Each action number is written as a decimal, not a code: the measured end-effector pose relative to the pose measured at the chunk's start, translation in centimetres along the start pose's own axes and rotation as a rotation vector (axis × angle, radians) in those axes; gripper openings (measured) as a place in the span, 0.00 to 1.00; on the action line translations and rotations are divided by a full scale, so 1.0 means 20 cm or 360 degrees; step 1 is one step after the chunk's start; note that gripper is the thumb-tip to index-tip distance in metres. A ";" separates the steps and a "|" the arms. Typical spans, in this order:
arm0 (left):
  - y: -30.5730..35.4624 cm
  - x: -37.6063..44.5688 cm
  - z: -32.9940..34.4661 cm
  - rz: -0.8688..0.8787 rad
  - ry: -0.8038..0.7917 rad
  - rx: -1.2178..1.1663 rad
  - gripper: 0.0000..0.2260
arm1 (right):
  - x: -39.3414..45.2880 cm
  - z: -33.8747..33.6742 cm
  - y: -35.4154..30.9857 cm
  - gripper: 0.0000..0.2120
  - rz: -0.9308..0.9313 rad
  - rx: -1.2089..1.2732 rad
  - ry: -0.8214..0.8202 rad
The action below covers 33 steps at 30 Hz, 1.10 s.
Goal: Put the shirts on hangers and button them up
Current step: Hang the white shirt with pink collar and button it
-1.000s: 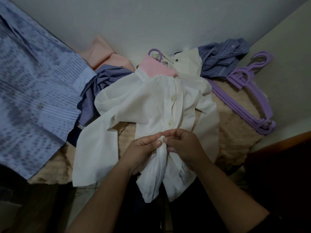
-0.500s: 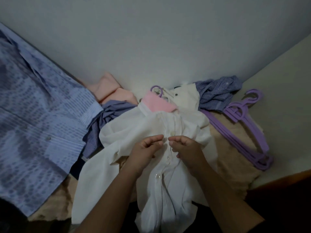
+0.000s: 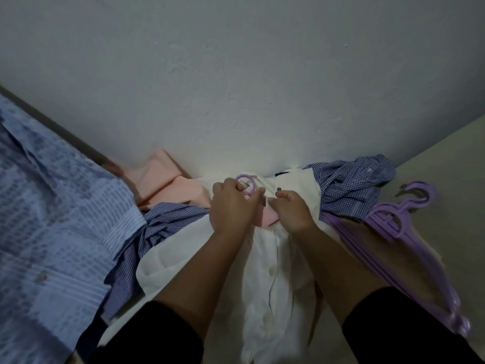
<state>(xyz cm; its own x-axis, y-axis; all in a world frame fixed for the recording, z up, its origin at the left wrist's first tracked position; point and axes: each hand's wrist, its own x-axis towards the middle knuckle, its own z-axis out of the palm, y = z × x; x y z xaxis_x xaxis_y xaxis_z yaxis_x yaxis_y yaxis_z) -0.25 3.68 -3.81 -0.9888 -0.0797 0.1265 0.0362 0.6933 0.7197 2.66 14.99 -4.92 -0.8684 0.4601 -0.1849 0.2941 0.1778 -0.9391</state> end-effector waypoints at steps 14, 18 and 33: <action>-0.11 -0.19 -0.22 -0.0093 -0.0483 -0.0408 0.13 | -0.25 -0.13 -0.04 0.19 -0.0092 0.0154 -0.0479; -0.08 -0.30 -0.27 -0.0067 -0.0318 -0.0387 0.08 | -0.33 -0.15 -0.07 0.16 -0.0015 0.0205 -0.0485; -0.03 -0.36 -0.43 0.0163 -0.0418 0.0174 0.17 | -0.45 -0.19 -0.09 0.18 0.0427 0.0360 -0.0458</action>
<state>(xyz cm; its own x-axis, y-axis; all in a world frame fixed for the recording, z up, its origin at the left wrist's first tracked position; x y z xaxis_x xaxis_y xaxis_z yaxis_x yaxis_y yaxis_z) 8.17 -2.20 0.70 -0.9849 0.1729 0.0033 0.1359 0.7622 0.6329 11.57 13.85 -0.45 -0.8582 0.1979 -0.4736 0.4574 -0.1239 -0.8806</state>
